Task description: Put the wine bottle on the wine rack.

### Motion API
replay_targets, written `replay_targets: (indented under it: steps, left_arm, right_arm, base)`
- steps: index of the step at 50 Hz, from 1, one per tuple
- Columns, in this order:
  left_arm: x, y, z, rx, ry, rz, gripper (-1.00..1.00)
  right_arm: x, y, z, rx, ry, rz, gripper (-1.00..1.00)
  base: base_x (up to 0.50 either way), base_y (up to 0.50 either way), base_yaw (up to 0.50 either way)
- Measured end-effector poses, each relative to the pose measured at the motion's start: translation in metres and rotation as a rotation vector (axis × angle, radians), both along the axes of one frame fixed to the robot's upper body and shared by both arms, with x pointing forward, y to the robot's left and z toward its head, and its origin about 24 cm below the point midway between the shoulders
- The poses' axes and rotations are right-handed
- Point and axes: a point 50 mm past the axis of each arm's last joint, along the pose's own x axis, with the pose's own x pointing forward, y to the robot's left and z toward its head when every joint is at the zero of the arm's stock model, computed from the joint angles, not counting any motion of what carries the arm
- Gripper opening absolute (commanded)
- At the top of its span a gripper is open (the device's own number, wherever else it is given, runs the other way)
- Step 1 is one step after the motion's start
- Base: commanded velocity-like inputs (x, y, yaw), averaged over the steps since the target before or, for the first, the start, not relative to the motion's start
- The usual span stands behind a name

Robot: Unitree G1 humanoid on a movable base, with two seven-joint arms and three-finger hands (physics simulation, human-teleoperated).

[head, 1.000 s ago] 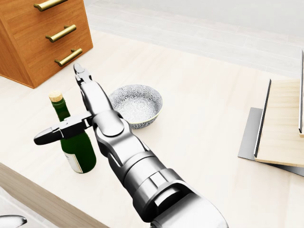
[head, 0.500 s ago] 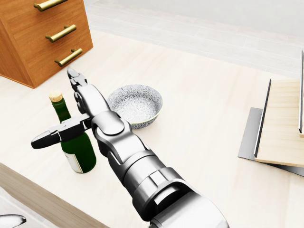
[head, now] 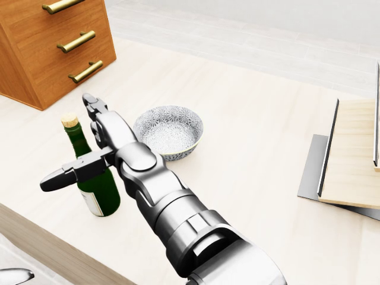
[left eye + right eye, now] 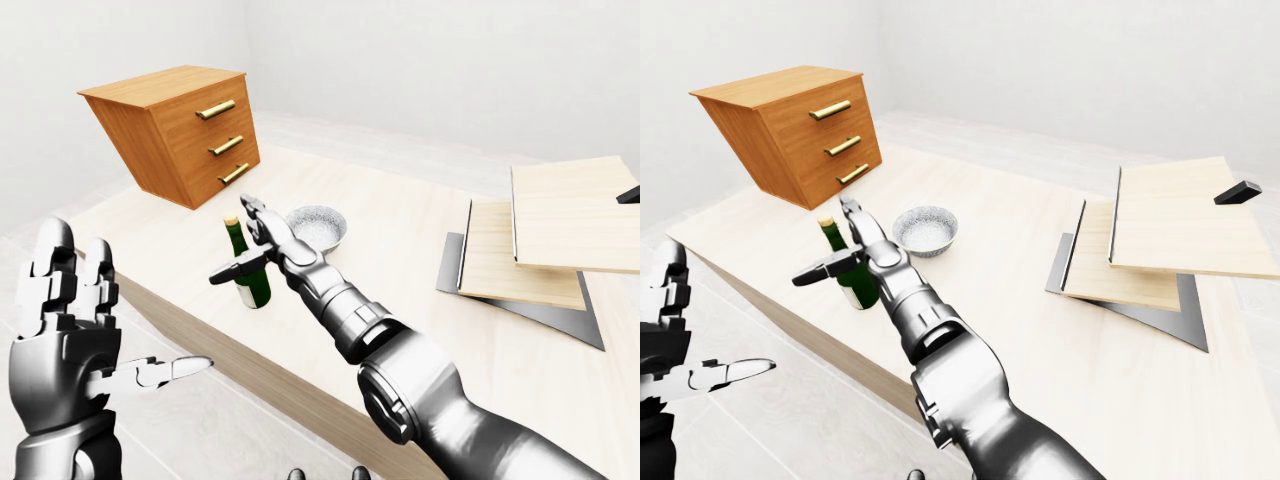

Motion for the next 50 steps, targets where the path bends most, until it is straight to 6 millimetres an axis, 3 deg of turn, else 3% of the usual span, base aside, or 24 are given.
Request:
replay_targets:
  steps: [34, 36, 37, 42, 50]
  left_arm:
    - [0.0018, 0.0006, -0.0059, -0.009, 0.028, -0.002, 1.0]
    - [0.0018, 0.0007, -0.0061, -0.009, 0.028, -0.002, 1.0]
    - [0.0018, 0.0008, -0.0061, -0.009, 0.028, -0.001, 1.0]
    - [0.0015, 0.0009, -0.0058, -0.009, 0.027, -0.001, 1.0]
    - [0.001, 0.0009, -0.0047, -0.007, 0.023, 0.001, 1.0]
  right_arm:
    - [0.0005, -0.0013, -0.0027, -0.011, 0.022, -0.009, 1.0]
    - [0.0005, -0.0013, -0.0029, -0.012, 0.023, -0.009, 0.8]
    - [0.0005, -0.0014, -0.0031, -0.012, 0.023, -0.009, 0.54]
    - [0.0006, -0.0016, -0.003, -0.013, 0.023, -0.01, 0.1]
    - [0.0005, -0.0015, -0.0032, -0.014, 0.021, -0.009, -0.07]
  base:
    - [0.0, 0.0, 0.0]
    - [0.0, 0.0, 0.0]
    - [0.0, 0.0, 0.0]
    - [0.0, 0.0, 0.0]
    - [0.0, 0.0, 0.0]
